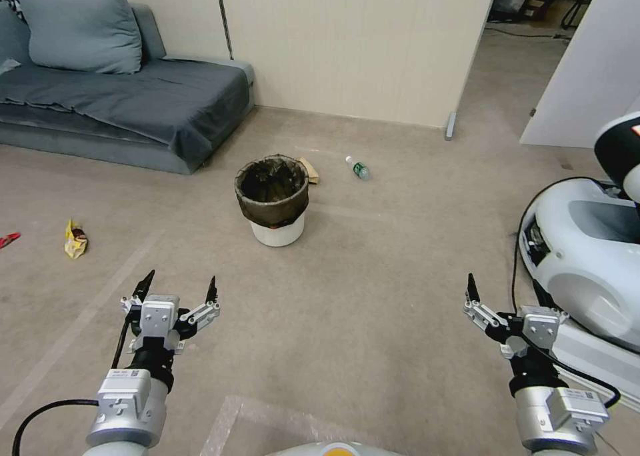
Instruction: Pick up the trash bin, then pick up the garbage from the floor and place it into the trash bin.
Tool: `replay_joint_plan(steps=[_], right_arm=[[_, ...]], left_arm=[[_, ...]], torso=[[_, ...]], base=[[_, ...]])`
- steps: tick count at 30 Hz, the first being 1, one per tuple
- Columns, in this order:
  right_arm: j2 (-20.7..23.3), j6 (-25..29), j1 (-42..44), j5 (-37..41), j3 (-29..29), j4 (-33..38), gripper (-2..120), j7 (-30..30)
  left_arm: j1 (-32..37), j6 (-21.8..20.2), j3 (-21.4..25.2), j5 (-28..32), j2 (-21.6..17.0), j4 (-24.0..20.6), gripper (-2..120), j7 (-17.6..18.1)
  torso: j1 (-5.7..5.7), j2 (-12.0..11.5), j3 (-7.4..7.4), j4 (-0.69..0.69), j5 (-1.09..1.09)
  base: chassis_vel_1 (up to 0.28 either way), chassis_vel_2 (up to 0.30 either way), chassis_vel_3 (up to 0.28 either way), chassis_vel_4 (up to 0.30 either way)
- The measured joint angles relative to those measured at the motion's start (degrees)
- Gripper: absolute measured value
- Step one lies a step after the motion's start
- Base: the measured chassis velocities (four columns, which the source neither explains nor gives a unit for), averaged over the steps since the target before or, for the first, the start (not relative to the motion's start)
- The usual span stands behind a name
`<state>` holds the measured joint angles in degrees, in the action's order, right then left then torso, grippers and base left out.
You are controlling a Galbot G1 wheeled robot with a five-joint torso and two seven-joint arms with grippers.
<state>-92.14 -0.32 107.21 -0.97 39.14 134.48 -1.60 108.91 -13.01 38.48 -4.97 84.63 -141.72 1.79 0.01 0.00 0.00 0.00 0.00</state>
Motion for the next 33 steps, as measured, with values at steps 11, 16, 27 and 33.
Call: replay_joint_plan(steps=[11,16,27,33], right_arm=[[0.0,0.06,0.0,-0.16,-0.01,-0.14,100,0.02],[0.0,0.19,-0.02,-0.18,-0.01,-0.25,100,0.02],[0.0,0.46,-0.04,-0.24,-0.04,-0.43,100,-0.09],[0.0,0.48,-0.07,-0.25,-0.07,-0.43,100,-0.11]], left_arm=[[-0.08,0.02,0.07,0.11,0.0,0.23,100,0.01],[-0.08,0.04,0.08,0.14,0.01,0.34,100,0.01],[-0.09,0.12,0.09,0.17,0.04,0.41,100,0.02],[-0.12,0.12,0.1,0.17,0.04,0.4,100,0.02]], torso=[[0.0,0.0,0.0,-0.01,0.0],[0.0,0.0,0.0,-0.01,0.0],[0.0,0.0,0.0,0.0,0.0],[0.0,0.0,-0.01,-0.01,0.0]], base=[[-0.133,0.127,0.132,-0.131],[-0.124,0.136,0.146,-0.145],[-0.152,0.131,0.139,-0.133],[-0.143,0.139,0.125,-0.144]])
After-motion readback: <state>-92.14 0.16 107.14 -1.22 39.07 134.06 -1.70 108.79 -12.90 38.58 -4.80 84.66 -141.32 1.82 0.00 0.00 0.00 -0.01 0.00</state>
